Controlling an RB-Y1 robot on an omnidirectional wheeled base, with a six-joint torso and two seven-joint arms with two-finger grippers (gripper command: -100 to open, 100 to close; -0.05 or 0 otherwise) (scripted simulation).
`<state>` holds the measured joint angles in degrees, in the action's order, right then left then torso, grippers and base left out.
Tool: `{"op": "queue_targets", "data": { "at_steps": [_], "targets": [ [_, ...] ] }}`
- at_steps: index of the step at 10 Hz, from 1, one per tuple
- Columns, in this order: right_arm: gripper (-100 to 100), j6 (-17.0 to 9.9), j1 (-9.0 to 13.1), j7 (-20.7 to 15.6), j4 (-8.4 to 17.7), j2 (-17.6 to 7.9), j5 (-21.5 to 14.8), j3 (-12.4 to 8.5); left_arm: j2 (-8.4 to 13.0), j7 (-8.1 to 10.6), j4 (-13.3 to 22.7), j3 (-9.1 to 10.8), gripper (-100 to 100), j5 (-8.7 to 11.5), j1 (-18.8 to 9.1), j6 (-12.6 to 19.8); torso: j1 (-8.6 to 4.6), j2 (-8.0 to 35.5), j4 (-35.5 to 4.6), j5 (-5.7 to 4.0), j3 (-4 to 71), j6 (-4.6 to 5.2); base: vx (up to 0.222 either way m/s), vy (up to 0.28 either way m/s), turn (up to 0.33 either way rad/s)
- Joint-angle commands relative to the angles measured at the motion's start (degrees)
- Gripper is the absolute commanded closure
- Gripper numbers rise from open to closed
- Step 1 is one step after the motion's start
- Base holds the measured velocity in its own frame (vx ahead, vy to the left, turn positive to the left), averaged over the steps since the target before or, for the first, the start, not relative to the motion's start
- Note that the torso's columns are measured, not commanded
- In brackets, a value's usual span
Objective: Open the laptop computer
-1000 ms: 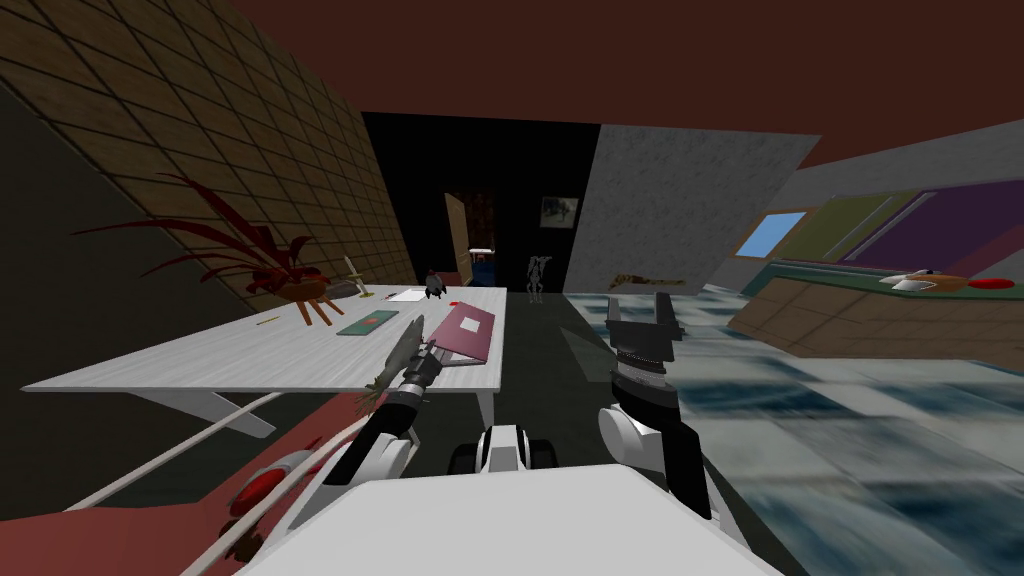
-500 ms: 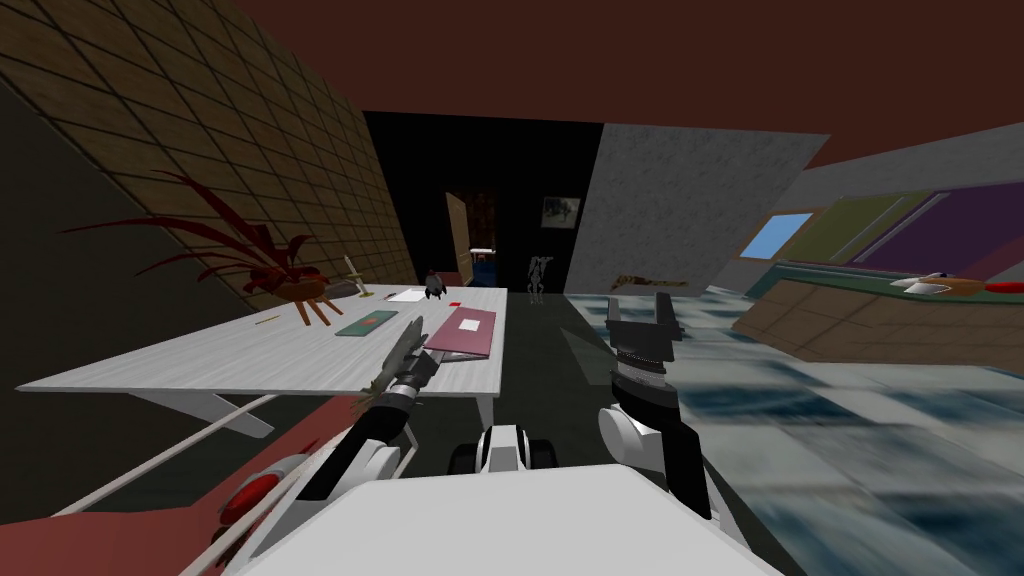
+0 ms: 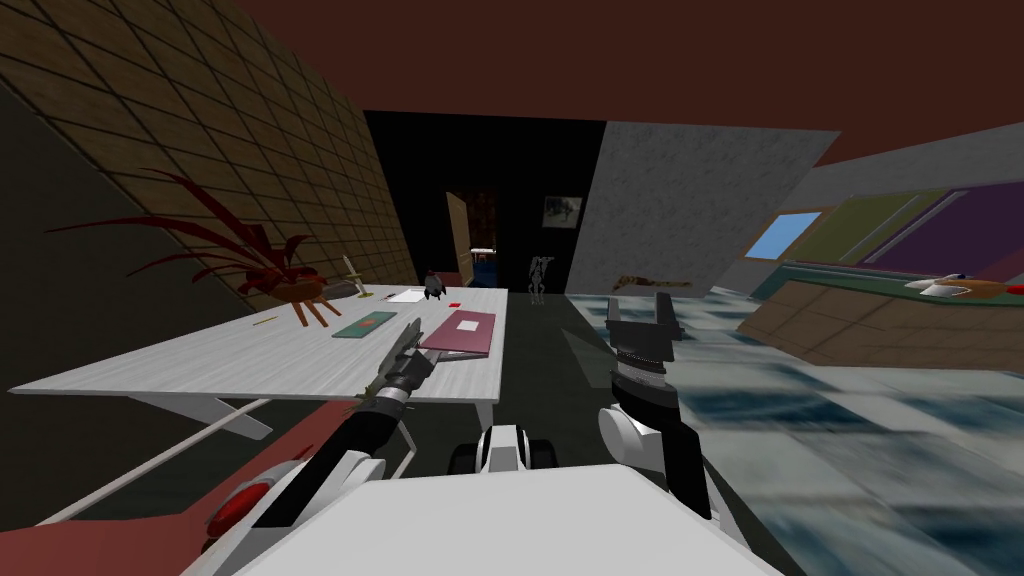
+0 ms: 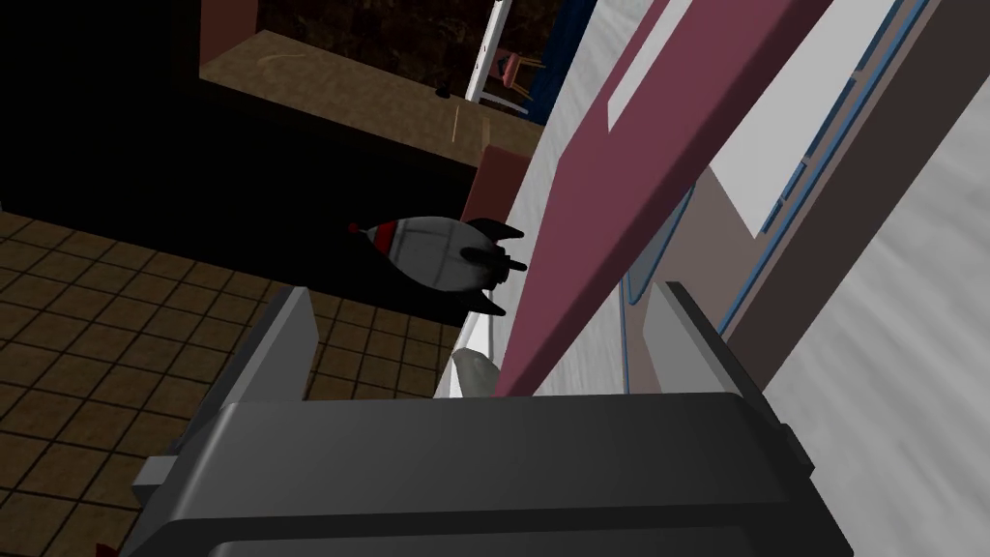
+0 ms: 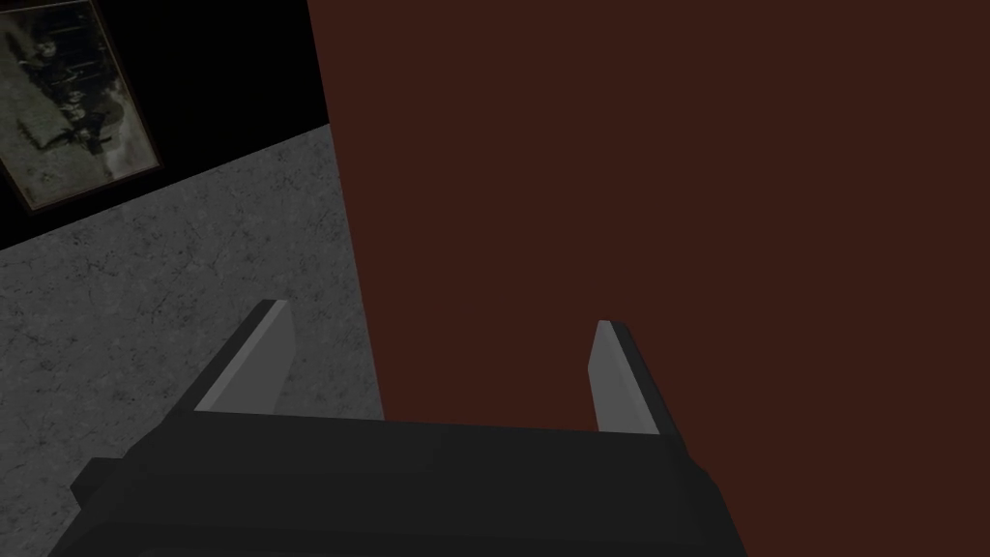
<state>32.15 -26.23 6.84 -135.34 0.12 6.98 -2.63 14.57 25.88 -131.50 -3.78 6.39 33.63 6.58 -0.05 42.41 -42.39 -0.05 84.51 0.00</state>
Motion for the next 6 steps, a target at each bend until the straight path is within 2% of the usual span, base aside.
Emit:
{"op": "queue_targets", "data": {
  "at_steps": [1, 6],
  "targets": [
    [0, 0.0, 0.0, 0.0, 0.0, 0.0, 0.0, 0.0, 0.04, 0.07, -0.18, 0.01, 0, 0.01, 0.1, 0.22, 0.0, 0.0, 0.03, 0.01, -0.01, 0.01, 0.0, 0.0, 0.0],
    [0, 0.0, 0.01, 0.0, 0.0, 0.0, 0.0, 0.0, 0.04, 0.06, -0.11, -0.02, 0, 0.01, 0.1, 0.25, 0.08, -0.13, 0.13, 0.07, 0.07, -0.02, 0.0, 0.0, 0.0]
  ]
}}
